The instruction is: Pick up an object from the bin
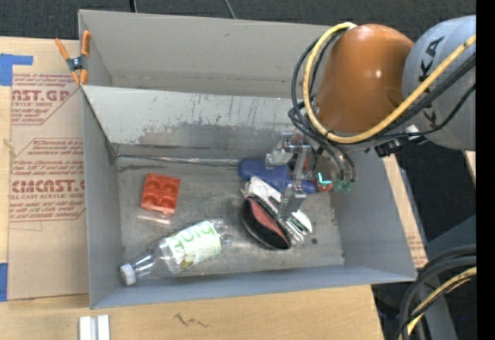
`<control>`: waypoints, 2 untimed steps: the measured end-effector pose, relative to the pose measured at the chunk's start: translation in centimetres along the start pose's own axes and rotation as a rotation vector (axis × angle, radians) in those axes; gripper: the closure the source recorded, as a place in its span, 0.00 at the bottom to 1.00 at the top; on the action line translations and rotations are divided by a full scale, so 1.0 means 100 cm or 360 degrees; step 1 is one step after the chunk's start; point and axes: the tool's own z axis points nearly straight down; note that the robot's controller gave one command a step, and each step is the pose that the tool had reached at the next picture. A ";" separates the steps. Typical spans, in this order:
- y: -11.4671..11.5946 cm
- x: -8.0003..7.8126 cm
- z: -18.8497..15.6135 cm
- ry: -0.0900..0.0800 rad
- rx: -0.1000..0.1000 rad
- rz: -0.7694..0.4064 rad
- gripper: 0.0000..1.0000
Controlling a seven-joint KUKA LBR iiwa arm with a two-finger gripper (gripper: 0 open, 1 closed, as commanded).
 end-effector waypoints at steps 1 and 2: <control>0.000 -0.002 -0.004 -0.0012 0.0000 0.0000 0.00; -0.016 0.012 0.063 -0.0020 -0.0001 0.0033 0.00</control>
Offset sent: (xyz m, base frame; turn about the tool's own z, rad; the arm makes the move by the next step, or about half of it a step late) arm -0.0349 -0.0414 -0.1575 0.0527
